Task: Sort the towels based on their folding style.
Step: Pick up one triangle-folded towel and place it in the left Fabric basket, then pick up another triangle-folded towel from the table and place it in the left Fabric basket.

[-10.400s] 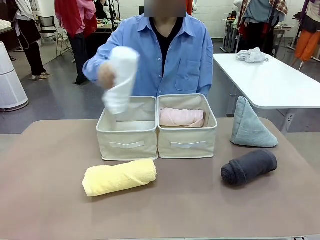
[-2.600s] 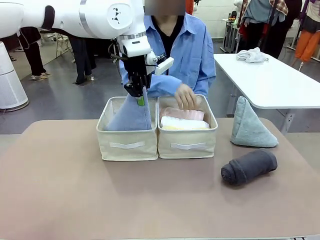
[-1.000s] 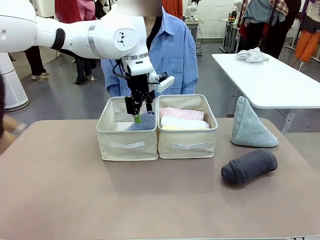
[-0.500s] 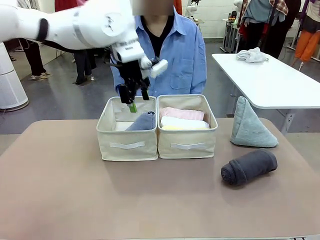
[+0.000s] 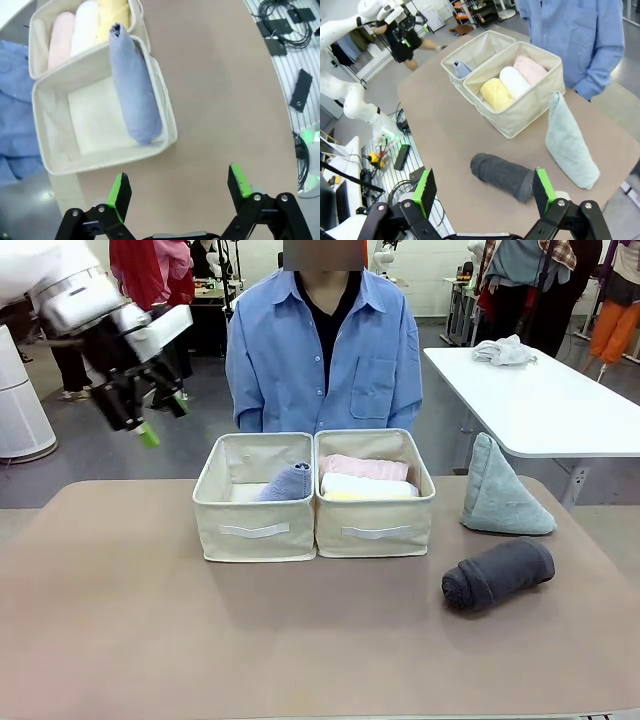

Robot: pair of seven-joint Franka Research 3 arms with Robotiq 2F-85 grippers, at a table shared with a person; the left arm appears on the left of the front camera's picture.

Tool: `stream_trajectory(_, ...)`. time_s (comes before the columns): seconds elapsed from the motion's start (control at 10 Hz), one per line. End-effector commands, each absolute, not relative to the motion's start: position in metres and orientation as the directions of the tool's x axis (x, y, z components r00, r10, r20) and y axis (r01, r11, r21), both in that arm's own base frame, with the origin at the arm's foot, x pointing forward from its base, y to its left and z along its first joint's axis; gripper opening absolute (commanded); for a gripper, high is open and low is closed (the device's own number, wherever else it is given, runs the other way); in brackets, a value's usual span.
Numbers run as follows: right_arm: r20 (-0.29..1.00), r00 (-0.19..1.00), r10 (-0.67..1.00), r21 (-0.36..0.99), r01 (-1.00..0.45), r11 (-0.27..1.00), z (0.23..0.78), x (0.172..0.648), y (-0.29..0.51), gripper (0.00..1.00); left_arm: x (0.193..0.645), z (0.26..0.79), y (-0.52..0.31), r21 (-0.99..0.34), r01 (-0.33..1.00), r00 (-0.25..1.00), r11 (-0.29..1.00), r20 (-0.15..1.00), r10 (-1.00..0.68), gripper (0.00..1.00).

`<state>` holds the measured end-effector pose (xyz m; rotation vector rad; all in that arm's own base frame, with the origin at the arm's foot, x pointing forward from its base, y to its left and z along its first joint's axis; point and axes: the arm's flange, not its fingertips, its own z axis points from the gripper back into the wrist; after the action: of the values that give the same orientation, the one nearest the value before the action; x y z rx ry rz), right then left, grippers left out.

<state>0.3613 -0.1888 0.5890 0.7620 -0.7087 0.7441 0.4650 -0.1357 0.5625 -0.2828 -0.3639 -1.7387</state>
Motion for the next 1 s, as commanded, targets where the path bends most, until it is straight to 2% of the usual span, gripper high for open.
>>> stream_trajectory(0.0,0.789,0.529,0.314,0.338,-0.799,0.496,0.589,0.361,-0.188,1.00,0.464,0.544,-0.135,0.083,0.990,-0.142,-0.118,0.417,-0.898,1.00)
stream_trajectory(0.1,0.789,0.529,0.314,0.338,-0.799,0.496,0.589,0.361,-0.188,1.00,0.465,0.562,-0.136,0.087,0.981,-0.196,-0.176,0.383,-0.903,1.00)
stream_trajectory(0.7,0.789,0.529,0.314,0.338,-0.799,0.496,0.589,0.361,-0.188,1.00,0.461,0.561,-0.138,0.093,0.980,-0.200,-0.177,0.392,-0.898,1.00)
stream_trajectory(0.8,0.789,0.529,0.314,0.338,-0.799,0.496,0.589,0.361,-0.188,1.00,0.466,0.578,-0.084,0.093,0.988,-0.155,-0.125,0.626,-0.764,1.00)
stream_trajectory(0.9,0.789,0.529,0.314,0.338,-0.799,0.496,0.589,0.361,-0.188,1.00,0.464,0.587,-0.025,0.078,0.994,-0.107,-0.073,0.790,-0.603,1.00)
